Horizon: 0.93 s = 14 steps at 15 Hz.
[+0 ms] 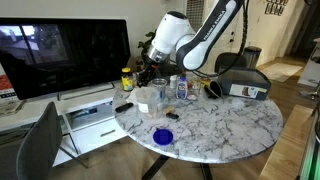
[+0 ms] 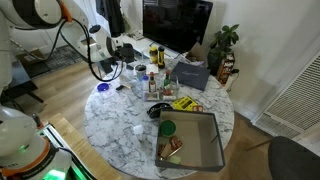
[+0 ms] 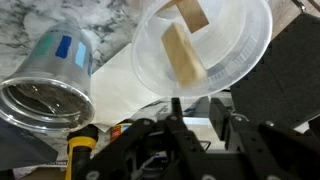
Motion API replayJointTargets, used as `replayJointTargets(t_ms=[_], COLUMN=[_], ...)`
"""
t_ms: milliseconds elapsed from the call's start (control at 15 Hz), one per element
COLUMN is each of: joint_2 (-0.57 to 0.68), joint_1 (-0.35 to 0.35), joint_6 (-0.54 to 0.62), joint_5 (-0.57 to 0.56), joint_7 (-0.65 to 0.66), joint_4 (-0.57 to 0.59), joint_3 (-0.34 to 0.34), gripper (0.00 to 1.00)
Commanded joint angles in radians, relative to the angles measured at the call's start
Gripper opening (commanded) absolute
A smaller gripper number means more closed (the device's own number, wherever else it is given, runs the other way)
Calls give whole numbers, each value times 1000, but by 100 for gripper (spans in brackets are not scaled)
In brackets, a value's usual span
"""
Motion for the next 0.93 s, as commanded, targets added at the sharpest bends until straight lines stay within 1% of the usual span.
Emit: replayJointTargets(t_ms=[0,133,267,333,400,467,600,667,733,800,867], joint_2=[-26,-66,-115,-142,-176,-203,-266,-296,-324,-348,-370], joint_1=[-45,-40,-9,-8,-17,-8,-19,-31,-52,-53,-40], joint_6=[-34,-36,-46,-63,-96,-121,-200,-247,-303,-357,-410], joint_5=[16,7,-4,7,31,35,60,84,127,154,192], joint_7=[-29,-14,21,40,69,109,158,168,153,159,153], joint_4=[-11,-39,-64,-80,-99,-108,-136,-149,-168,-177,-189], joint_3=[61,59,17,11,12,-11,-17,-9,16,14,-2], gripper=[68,82,97,100,100,100,100,100,100,100,100])
